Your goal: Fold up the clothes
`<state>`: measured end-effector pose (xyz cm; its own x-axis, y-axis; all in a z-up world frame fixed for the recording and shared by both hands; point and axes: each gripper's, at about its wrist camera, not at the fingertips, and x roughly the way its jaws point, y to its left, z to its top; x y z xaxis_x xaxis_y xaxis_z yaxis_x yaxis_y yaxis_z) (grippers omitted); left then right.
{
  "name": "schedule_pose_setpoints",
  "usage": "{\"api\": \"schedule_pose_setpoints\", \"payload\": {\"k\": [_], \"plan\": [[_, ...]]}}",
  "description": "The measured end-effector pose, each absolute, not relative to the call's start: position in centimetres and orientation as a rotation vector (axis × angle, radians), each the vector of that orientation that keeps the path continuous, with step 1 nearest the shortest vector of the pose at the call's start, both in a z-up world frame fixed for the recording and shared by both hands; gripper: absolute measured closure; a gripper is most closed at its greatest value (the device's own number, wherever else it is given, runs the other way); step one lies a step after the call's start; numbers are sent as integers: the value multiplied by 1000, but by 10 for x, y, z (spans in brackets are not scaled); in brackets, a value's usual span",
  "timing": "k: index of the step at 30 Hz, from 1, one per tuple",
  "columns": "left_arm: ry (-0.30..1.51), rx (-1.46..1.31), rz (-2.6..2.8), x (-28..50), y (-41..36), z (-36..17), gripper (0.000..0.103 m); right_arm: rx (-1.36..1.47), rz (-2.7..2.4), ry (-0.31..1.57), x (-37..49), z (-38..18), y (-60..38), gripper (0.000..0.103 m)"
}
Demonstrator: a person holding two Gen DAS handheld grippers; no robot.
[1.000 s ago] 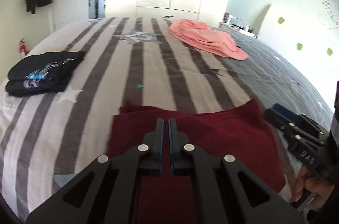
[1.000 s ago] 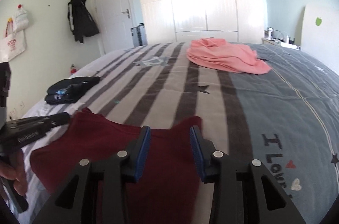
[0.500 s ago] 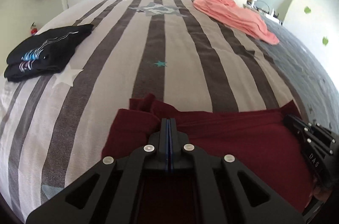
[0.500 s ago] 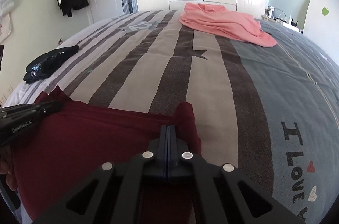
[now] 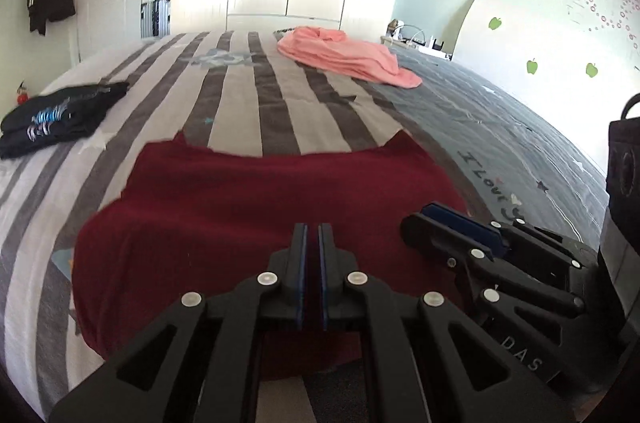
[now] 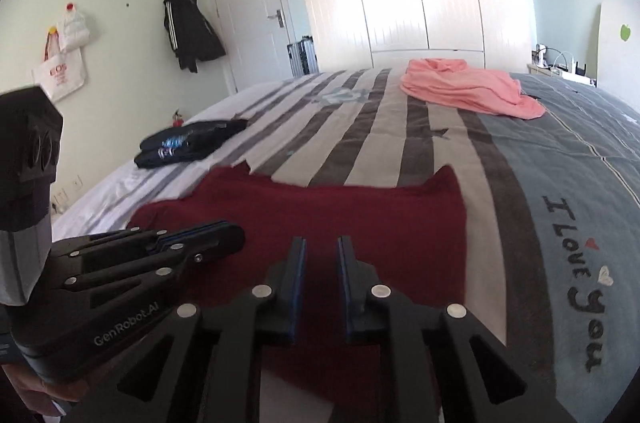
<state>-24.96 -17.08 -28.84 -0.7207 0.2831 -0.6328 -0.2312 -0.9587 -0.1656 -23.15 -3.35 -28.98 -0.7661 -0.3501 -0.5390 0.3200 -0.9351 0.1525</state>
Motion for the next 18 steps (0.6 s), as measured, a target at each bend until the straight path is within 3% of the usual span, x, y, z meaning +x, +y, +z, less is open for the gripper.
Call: {"api": "schedule_pose_setpoints", "payload": {"k": [10,12,13,15,18], "plan": [[-76,-1067,2780,-254,-203,-294,101,1065,-2791,-90,-262,-316,22,93],[-178,-1083,2805,-253,-226,-292,101,1103,-2781,-149,-265,-319,40,79],[-198,-1083,2826,-251,-234,-291,101,1122,-2774,-180,-267,-320,50,78],[-188,-1068,2884,-246,-245,-287,101,1065,-2786,-169,-260,-311,52,78],[-323,-1022,2864,-235,-256,-278,98,948,-2781,-153,-242,-294,46,78]]}}
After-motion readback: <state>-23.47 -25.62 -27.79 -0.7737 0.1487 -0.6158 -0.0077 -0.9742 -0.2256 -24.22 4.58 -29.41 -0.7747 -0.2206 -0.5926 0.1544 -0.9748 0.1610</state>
